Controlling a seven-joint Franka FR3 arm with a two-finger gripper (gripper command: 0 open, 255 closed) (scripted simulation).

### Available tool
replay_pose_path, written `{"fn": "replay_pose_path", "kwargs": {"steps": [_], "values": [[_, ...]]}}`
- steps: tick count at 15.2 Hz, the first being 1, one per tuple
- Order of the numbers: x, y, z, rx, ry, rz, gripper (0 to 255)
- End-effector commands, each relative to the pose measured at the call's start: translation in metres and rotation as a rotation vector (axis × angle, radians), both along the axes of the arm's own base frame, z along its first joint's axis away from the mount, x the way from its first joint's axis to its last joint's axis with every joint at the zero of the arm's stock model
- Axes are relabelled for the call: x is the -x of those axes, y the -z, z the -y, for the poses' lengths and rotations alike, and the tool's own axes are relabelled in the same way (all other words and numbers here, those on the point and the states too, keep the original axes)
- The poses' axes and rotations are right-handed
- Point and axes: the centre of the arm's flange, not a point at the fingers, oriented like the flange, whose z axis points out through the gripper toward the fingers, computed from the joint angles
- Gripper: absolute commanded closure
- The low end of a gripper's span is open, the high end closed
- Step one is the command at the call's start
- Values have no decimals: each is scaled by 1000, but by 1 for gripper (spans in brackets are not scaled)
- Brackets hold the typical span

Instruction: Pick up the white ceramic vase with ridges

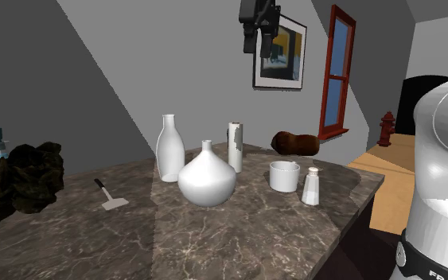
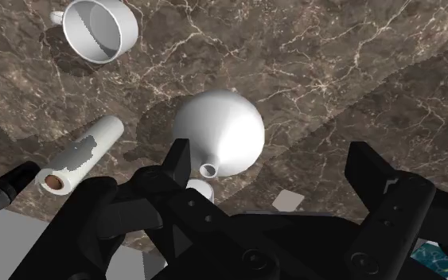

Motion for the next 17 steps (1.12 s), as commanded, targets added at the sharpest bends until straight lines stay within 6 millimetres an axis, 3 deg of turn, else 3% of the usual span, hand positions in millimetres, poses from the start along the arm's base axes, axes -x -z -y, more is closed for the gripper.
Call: {"fn": "replay_pose_path", "kwargs": {"steps": [1,17], "values": [[0,0,0,0,0,0,0],[-147,143,80,-68,-44,-60,0]]}}
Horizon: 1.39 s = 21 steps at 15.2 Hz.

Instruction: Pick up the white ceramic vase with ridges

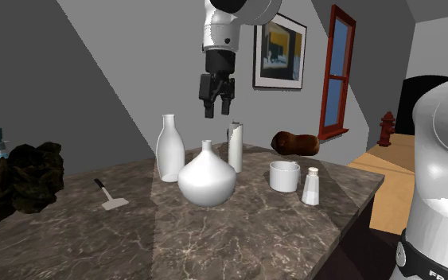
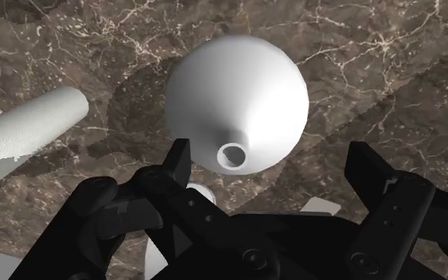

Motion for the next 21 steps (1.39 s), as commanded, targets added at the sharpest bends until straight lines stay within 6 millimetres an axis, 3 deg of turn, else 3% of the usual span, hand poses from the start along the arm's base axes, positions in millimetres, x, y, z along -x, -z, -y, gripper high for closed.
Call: {"fn": "replay_pose_path", "kwargs": {"steps": [1,5,12,14,15,21], "values": [[-20,20,10,-8,-6,-7,0],[-49,51,24,-22,-15,-20,0],[-49,91,24,-22,-15,-20,0],[-49,91,24,-22,-15,-20,0],[-50,90,25,-22,-15,-20,255],[-50,91,25,-22,-15,-20,255]]}}
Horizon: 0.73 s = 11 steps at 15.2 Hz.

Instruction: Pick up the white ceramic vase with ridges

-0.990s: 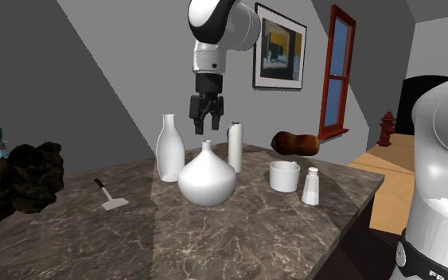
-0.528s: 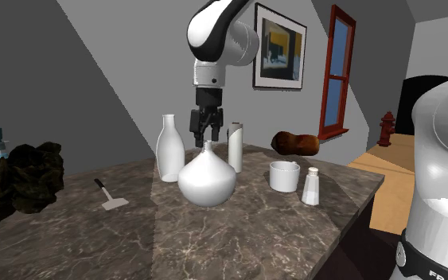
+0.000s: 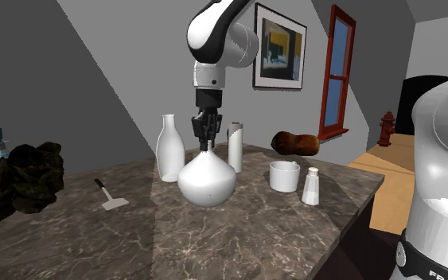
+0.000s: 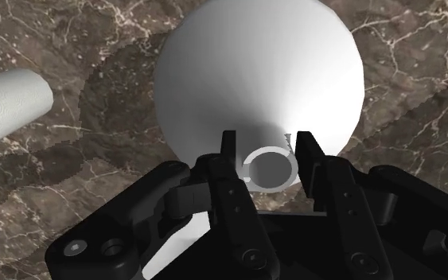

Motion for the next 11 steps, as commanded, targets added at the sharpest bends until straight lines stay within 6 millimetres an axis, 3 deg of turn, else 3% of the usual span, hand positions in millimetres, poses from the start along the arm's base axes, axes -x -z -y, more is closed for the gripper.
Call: {"fn": "replay_pose_path", "kwargs": {"steps": [1,3,11], "values": [[0,1,0,0,0,-1,255],[1,1,0,0,0,-1,255],[1,-41,0,0,0,-1,255]]}}
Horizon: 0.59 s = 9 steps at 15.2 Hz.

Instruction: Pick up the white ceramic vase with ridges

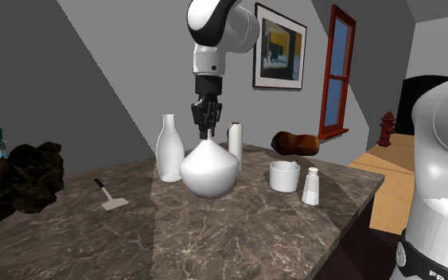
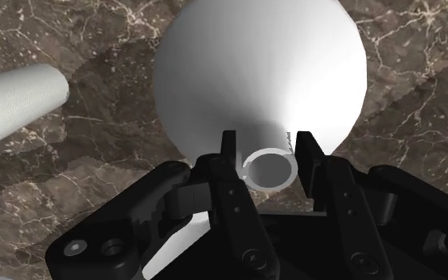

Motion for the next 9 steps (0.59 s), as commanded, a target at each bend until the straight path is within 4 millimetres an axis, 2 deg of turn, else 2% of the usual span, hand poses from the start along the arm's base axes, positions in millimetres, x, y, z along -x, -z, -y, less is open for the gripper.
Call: {"fn": "replay_pose_path", "kwargs": {"steps": [1,7,9], "values": [[1,-11,0,0,0,1,255],[1,-43,0,0,0,1,255],[1,-43,0,0,0,1,255]]}}
